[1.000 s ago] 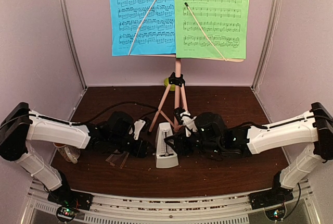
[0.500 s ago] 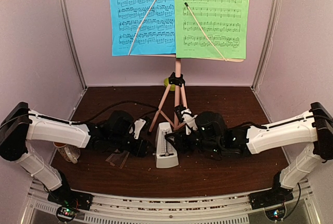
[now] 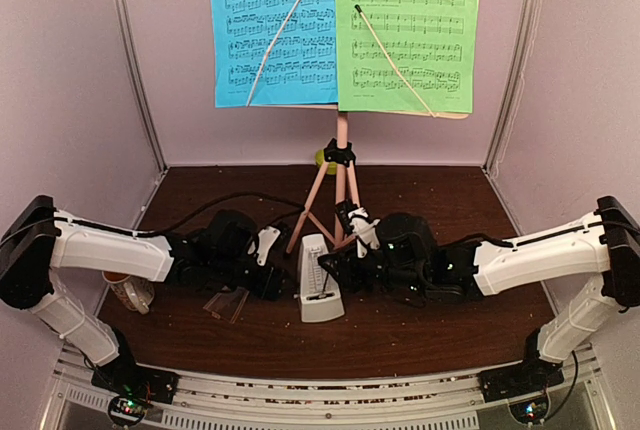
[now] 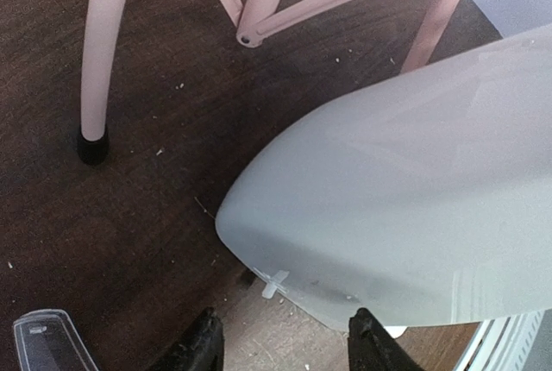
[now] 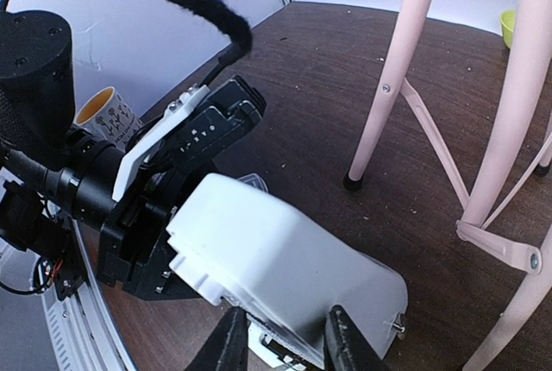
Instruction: Set up the instrument practice props
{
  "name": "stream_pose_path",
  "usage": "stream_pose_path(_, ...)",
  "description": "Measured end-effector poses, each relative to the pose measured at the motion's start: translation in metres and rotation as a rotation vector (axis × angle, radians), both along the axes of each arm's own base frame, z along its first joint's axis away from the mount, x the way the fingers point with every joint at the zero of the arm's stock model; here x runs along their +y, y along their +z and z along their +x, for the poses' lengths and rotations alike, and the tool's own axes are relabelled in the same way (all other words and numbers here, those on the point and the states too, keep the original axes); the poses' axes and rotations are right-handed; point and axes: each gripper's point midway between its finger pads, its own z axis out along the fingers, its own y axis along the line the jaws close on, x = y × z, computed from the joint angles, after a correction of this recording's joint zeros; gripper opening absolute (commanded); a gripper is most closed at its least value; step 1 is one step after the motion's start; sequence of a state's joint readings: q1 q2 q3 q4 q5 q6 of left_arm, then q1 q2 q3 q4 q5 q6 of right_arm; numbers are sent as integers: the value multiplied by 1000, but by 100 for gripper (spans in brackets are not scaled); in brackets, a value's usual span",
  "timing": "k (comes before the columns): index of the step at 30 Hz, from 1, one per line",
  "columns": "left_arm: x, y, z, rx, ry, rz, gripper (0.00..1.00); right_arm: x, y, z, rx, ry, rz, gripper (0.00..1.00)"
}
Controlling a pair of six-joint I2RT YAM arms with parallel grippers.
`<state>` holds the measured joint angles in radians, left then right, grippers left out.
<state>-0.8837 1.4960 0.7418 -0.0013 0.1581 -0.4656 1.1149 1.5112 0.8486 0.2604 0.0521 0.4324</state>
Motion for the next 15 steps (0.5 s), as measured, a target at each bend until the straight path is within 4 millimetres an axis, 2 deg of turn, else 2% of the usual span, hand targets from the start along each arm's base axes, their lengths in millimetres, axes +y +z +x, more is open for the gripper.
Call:
stream_pose_path(10,4,0,6,-1,16,-1,51,-5,-11,-8,13,31,-13,54)
stream_pose_path(15,1,5,7,-9,14,-8,51,-7,-4,-9,7,30,2,56)
